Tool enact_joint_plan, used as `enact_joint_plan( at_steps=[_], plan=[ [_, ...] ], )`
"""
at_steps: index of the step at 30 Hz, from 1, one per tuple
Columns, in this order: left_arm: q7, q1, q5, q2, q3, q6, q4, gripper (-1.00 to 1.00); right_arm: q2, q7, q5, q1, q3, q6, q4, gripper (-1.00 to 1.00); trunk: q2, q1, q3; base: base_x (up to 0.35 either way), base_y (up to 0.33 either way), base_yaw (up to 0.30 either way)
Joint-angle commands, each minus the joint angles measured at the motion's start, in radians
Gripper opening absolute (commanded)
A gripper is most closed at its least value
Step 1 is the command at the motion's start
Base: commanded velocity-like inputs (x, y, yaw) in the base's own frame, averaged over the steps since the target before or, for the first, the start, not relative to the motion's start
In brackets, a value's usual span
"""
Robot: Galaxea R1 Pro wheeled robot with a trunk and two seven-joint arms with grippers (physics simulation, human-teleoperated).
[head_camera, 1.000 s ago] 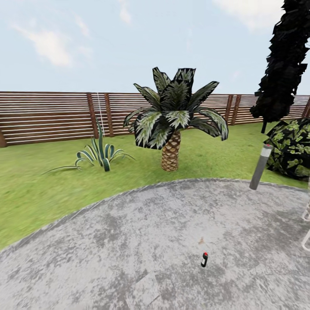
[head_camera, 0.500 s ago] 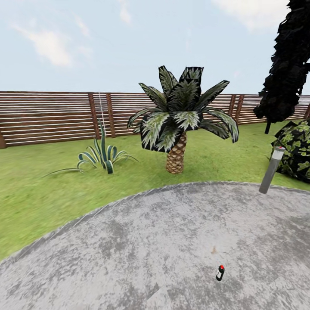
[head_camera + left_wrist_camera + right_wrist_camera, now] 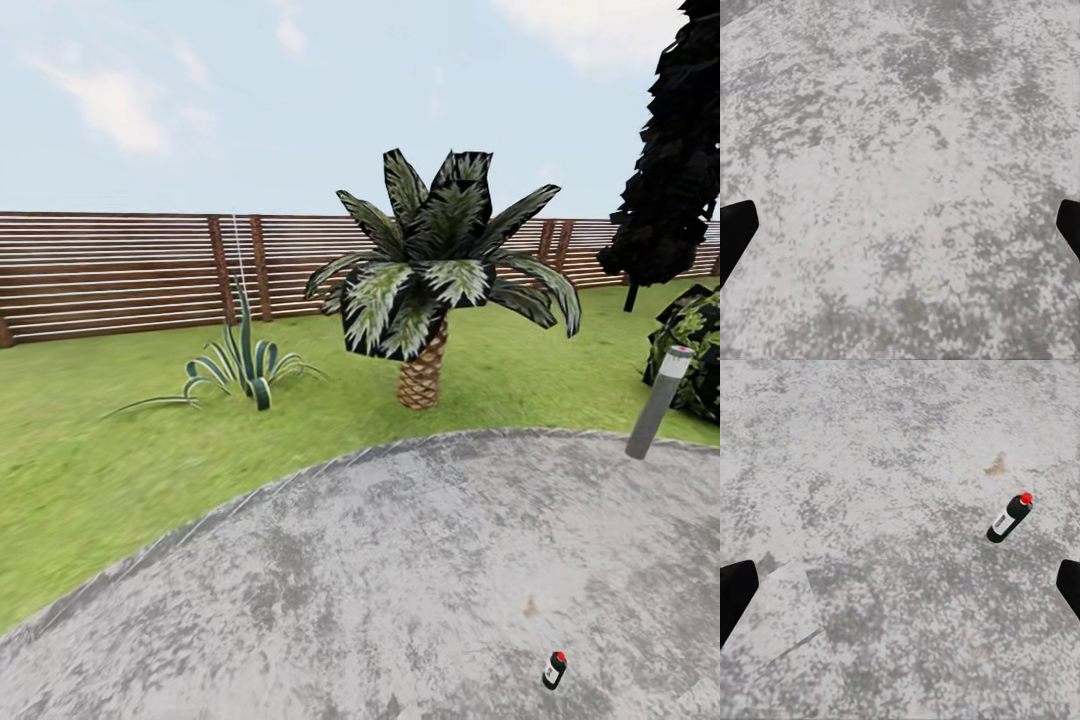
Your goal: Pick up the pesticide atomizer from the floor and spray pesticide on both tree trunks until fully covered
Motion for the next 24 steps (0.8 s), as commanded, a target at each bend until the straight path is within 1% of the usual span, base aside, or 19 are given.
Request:
enact_joint_plan(
  at_steps=[1, 6, 24],
  plan=[
    [0.0, -0.001, 0.0, 0.0, 0.002, -0.003, 0.001, 1.0, 0.0, 0.0, 0.0, 0.0, -0.001, -0.003, 0.0, 1.0, 0.0, 0.0, -0.001, 0.252, 0.249, -0.034],
    [0.0, -0.001, 0.001, 0.0, 0.002, -0.004, 0.001, 1.0, 0.0, 0.0, 0.0, 0.0, -0.001, -0.003, 0.0, 1.0, 0.0, 0.0, -0.001, 0.252, 0.249, -0.199],
    [0.0, -0.001, 0.001, 0.0, 0.002, -0.004, 0.001, 1.0, 0.0, 0.0, 0.0, 0.0, -0.001, -0.002, 0.0, 1.0, 0.0, 0.0, -0.001, 0.252, 0.249, -0.286]
  ],
)
